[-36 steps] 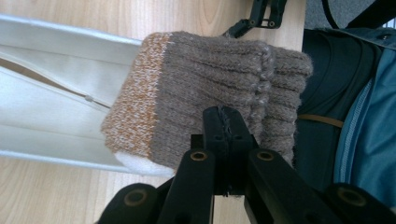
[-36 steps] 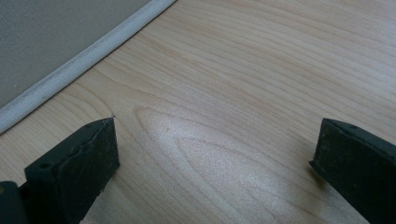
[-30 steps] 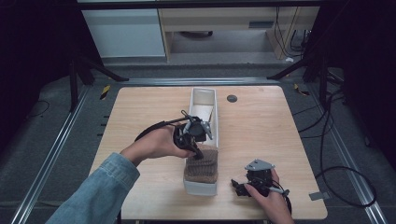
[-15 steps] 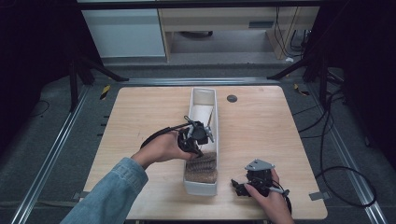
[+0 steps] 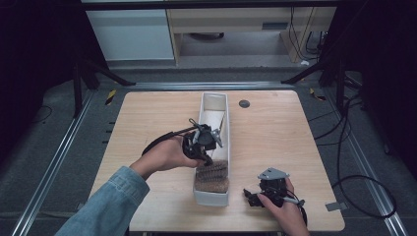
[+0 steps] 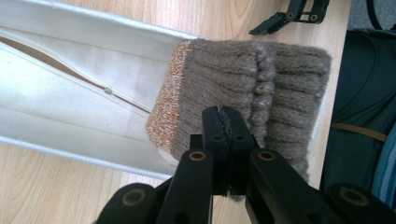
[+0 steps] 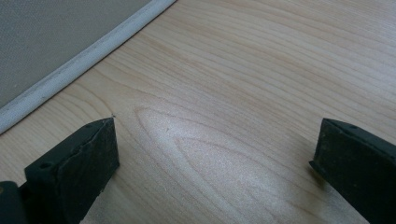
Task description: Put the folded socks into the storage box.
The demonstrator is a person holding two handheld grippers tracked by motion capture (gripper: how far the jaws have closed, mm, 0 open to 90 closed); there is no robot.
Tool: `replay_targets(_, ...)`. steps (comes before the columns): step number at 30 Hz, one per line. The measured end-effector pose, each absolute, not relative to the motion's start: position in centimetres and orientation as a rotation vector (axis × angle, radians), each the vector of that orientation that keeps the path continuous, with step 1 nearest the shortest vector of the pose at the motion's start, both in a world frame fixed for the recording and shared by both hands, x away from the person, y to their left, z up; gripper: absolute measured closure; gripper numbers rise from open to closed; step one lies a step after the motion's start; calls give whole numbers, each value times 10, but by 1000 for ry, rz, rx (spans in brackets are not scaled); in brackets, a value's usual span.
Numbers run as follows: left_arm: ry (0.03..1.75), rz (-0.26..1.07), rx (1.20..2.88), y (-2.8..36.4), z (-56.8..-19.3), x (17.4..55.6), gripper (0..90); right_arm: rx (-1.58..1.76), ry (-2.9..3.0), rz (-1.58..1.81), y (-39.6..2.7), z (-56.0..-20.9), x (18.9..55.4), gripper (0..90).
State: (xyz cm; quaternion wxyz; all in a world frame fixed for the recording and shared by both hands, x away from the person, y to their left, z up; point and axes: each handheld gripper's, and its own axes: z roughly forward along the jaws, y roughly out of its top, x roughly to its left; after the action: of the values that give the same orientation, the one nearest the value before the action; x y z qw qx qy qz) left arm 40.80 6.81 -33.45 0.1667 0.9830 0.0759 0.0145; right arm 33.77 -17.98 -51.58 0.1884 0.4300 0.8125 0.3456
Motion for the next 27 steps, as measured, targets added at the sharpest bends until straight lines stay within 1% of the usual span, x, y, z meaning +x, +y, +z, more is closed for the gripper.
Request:
replay_targets(11,193,32,2808,65,-330,400,876,1209,2286,971,-180,-516,338,4)
replay_targets(12,196,25,2794,66,-327,400,855,1210,2285,972,-180,-516,338,4)
replay_targets(14,198,30,2797,67,-326,399,852,1210,2284,971,-180,-516,338,4)
replay_targets(17,179,-11,2807,66,-329,396,853,1211,2285,973,-180,-516,338,4)
replay_targets(21,152,3,2805,66,-328,389,834,1210,2286,973,-180,-516,338,4)
replay_targets(27,140,1,2814,66,-326,384,842,1209,2286,971,-180,-516,338,4)
